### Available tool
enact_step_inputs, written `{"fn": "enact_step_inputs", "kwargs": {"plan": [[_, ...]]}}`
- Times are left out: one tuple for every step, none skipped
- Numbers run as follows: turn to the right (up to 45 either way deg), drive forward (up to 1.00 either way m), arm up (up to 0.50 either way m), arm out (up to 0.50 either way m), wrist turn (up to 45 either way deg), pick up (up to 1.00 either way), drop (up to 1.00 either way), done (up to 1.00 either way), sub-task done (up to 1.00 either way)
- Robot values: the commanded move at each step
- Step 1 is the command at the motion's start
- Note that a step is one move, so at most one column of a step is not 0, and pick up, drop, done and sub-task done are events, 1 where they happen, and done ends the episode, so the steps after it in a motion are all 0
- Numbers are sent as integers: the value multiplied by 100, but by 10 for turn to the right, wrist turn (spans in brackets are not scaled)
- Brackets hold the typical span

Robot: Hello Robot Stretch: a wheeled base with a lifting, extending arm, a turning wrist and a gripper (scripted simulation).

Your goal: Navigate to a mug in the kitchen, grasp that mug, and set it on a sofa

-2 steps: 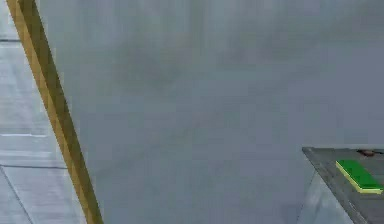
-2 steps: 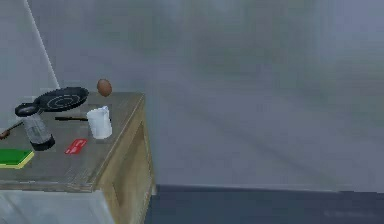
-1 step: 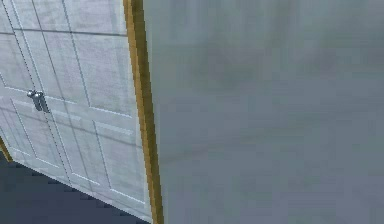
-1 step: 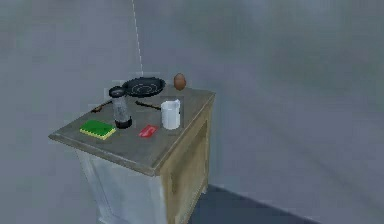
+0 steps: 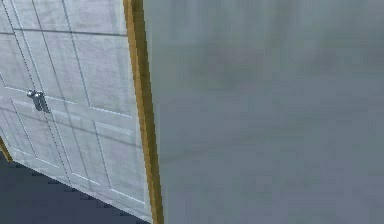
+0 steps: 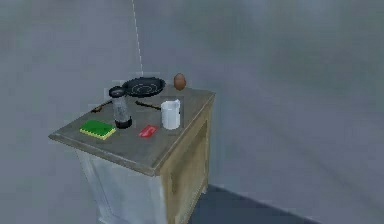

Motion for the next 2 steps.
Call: {"fn": "enact_step_inputs", "kwargs": {"plan": [[0, 0, 38, 0, 0, 0, 0, 0, 0], [0, 0, 0, 44, 0, 0, 0, 0, 0]]}}
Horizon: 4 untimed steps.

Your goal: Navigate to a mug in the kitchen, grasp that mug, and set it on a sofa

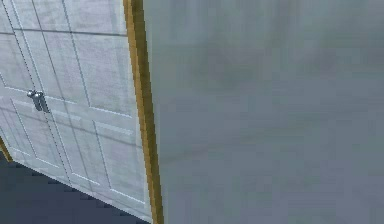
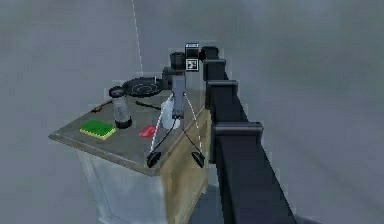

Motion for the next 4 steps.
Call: {"fn": "enact_step_inputs", "kwargs": {"plan": [[0, 0, 0, 0, 450, 0, 0, 0, 0], [0, 0, 0, 0, 450, 0, 0, 0, 0], [0, 0, 0, 0, 450, 0, 0, 0, 0], [0, 0, 0, 0, 330, 0, 0, 0, 0]]}}
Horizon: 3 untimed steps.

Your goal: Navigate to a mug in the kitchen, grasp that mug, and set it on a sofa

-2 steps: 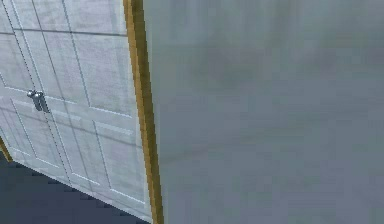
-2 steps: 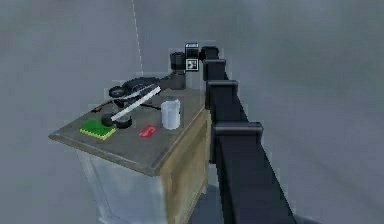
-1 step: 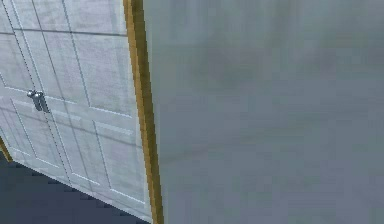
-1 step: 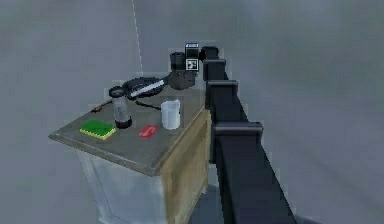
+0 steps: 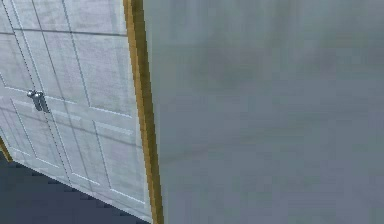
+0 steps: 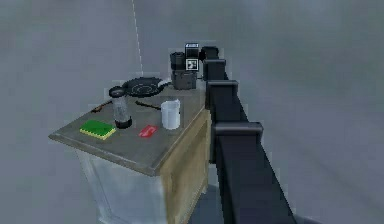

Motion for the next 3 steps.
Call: {"fn": "enact_step_inputs", "kwargs": {"plan": [[0, 0, -18, 0, 0, 0, 0, 0, 0], [0, 0, 0, 0, 0, 100, 0, 0, 0], [0, 0, 10, 0, 0, 0, 0, 0, 0]]}}
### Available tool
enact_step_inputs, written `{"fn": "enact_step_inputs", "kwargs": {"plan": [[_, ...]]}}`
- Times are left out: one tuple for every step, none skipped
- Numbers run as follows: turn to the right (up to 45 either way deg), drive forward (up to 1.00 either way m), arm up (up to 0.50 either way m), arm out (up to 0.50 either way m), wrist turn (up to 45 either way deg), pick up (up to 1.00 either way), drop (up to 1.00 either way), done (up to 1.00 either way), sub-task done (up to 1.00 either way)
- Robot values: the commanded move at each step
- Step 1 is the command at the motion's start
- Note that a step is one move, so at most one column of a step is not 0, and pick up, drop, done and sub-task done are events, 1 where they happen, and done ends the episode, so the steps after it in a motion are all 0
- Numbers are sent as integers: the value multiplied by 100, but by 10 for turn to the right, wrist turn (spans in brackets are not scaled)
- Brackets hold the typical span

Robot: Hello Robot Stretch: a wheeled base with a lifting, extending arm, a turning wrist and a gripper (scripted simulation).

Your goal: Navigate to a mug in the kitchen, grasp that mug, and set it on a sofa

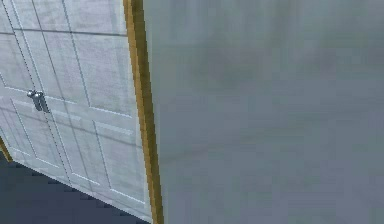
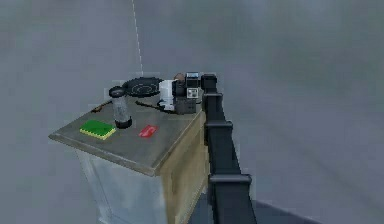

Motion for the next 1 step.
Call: {"fn": "enact_step_inputs", "kwargs": {"plan": [[0, 0, 8, 0, 0, 0, 0, 0, 0]]}}
